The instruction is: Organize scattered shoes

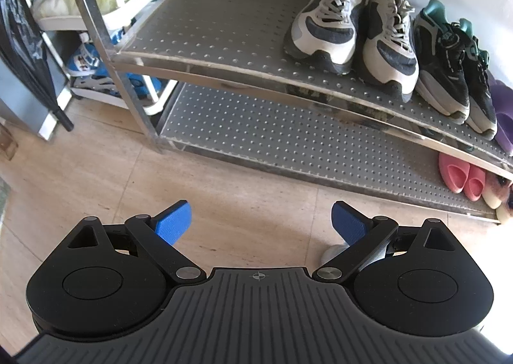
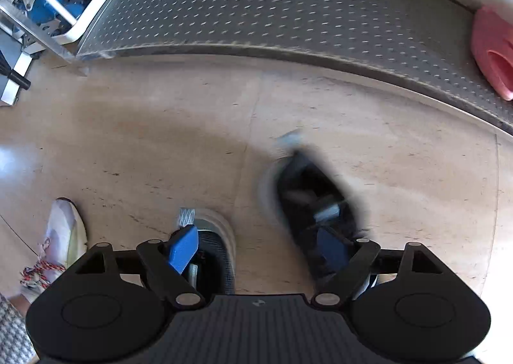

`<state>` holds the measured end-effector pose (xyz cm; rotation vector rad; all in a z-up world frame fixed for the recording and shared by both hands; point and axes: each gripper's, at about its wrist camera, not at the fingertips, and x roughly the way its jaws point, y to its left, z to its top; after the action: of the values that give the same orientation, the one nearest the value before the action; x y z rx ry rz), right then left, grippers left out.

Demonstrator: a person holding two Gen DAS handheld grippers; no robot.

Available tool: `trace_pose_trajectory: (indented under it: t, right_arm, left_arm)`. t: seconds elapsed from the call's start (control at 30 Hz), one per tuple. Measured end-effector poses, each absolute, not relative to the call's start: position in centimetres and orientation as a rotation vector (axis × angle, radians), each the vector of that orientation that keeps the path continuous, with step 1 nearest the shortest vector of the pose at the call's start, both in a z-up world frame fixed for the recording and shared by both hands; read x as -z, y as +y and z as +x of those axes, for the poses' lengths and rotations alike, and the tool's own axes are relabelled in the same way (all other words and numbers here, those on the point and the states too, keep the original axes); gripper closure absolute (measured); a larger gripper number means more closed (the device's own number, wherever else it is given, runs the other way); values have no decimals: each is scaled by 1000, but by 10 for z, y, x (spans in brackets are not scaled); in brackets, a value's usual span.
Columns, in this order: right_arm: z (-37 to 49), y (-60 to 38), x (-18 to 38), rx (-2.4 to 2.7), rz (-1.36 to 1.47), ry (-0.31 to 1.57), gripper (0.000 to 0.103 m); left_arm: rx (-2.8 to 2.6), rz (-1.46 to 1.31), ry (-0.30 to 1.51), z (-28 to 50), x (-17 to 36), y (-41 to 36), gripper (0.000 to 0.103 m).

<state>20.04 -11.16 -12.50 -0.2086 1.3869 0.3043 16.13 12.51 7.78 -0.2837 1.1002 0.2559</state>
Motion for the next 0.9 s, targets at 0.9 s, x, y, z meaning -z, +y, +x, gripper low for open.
trace_pose_trajectory:
  t: [0.9]
  right_arm:
    - [138,-117,242,-338,-432,1726,18]
  left_arm:
    - [-234,-241,1137,171,-66,108,6]
